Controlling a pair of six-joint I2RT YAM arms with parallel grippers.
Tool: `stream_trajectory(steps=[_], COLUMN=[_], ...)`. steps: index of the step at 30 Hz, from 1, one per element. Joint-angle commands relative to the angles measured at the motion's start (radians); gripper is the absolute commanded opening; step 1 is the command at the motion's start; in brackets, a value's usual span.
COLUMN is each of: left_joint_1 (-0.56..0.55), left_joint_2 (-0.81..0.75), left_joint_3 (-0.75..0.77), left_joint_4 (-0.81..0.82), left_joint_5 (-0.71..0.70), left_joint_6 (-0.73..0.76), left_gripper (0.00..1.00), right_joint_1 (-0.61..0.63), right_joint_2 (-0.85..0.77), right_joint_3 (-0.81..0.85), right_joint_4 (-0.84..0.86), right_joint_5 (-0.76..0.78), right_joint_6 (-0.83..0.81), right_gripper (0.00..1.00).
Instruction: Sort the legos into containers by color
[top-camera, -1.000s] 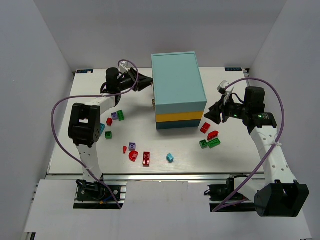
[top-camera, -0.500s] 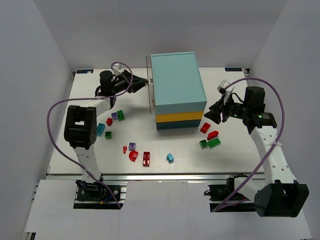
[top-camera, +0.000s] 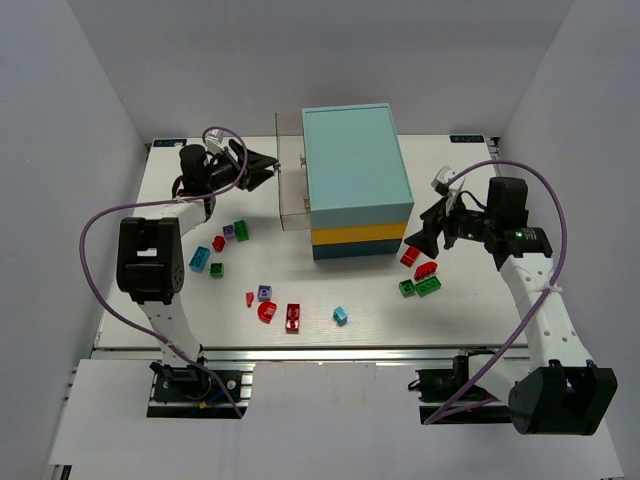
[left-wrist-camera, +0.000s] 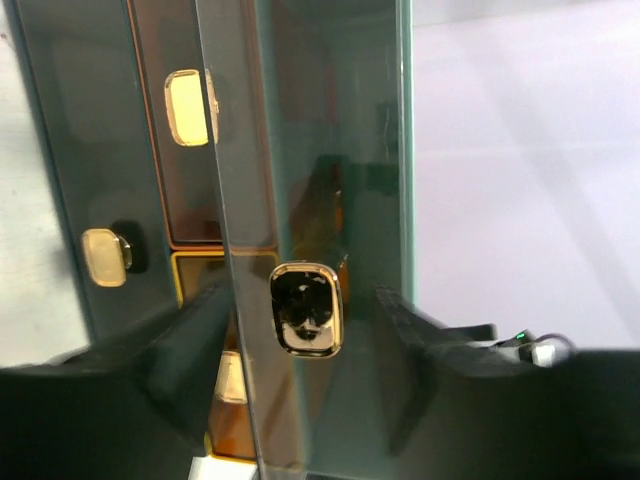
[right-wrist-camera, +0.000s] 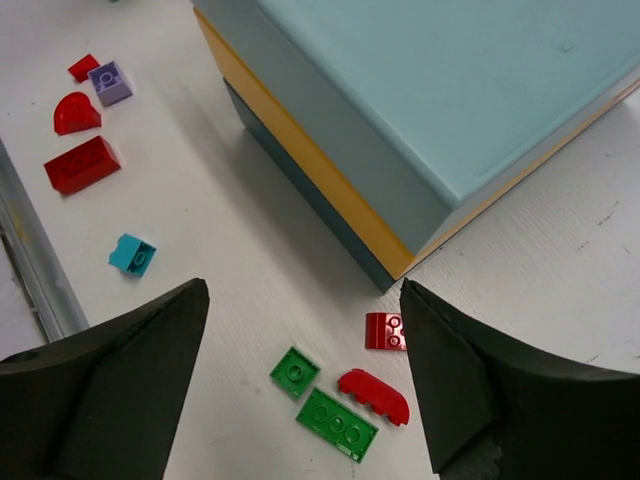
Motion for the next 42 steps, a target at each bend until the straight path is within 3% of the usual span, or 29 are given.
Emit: stream_trajectory(steps=[1,6,7,10,13,17,26,32,42], left_joint_1=[0.011,0.031,0.054,0.080,0.117,0.126,0.126,0.126,0.126], left_joint_2=[-0.087,-0.110,-0.122,-0.166,-0.214,-0.284,-0.592,-0.746,-0.938], left_joint_3=[-0.009,0.020,0.019,0.016,0.046,0.097,-0.114,-0.222,-0.355], left_joint_4=[-0.027,-0.079,-0.092,-0.182,-0.436,-0.723,-0.989,-1.080,-1.175], left_joint_5=[0.007,-0.002,-0.013,-0.056,-0.128,-0.286,-0.459,-0.481,-0.498], left_joint_6=[0.029,0.043,0.047,0.083,0.217,0.382,0.550,0.580,0.580], left_gripper=[0.70,0.80,0.81,0.81,0.81,0.81,0.86,0.86,0.87], right_joint_1=[0.002,0.003,0.002,0.005,0.003,0.003,0.023,0.067,0.135], right_joint_2=[-0.001,0.053,0.062,0.107,0.150,0.173,0.200,0.228,0.360], right_joint_3=[0.011,0.028,0.028,0.008,-0.015,-0.087,-0.210,-0.251,-0.199], right_joint_4=[-0.081,-0.332,-0.391,-0.566,-0.631,-0.612,-0.444,-0.292,-0.217], right_joint_5=[-0.073,-0.123,-0.122,-0.064,0.014,0.088,0.166,0.182,0.220], right_joint_6=[-0.128,-0.445,-0.640,-0.958,-1.122,-1.236,-1.280,-1.210,-1.133], right_gripper=[0.85,0.86,0.86,0.80,0.74,0.73,0.89,0.89,0.85])
